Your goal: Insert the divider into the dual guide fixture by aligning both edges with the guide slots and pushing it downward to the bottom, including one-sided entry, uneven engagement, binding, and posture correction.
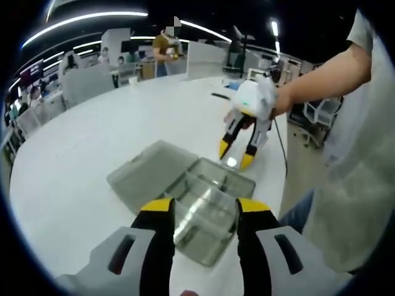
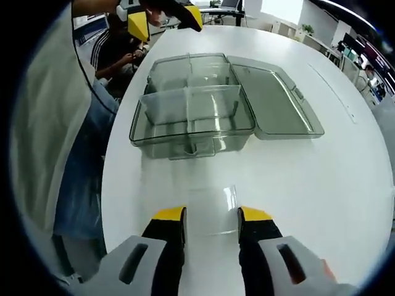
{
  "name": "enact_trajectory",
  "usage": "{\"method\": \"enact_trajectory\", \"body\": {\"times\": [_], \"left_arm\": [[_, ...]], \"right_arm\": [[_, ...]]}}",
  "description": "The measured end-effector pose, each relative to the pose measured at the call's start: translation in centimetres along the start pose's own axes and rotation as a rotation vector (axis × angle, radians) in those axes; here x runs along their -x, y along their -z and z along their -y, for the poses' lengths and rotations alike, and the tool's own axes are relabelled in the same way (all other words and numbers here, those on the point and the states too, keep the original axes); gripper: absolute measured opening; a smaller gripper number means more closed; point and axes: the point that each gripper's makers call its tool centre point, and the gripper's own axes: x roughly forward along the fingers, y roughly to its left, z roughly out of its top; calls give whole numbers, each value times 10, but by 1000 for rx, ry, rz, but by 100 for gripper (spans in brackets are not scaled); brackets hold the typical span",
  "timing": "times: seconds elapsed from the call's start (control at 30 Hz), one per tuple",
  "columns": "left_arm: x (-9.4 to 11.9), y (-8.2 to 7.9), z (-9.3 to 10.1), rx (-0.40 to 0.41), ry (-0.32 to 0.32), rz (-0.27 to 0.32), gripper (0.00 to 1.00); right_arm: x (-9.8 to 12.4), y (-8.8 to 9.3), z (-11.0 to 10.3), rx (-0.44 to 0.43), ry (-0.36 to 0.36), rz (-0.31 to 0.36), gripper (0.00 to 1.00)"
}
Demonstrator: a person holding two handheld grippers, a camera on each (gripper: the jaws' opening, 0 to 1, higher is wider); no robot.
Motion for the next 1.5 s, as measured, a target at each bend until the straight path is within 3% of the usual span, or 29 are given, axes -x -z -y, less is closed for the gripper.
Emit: {"method": "enact_trajectory", "body": {"times": [0.53,1.5], "left_arm": [[-1,-1,-2,-6,4,-3,37],[-8,-5,2,-14,23,-10,37]], "right_arm": [[0,-1,0,0,2,-14,28],[14,-10,0,-11,37,19,27]]}}
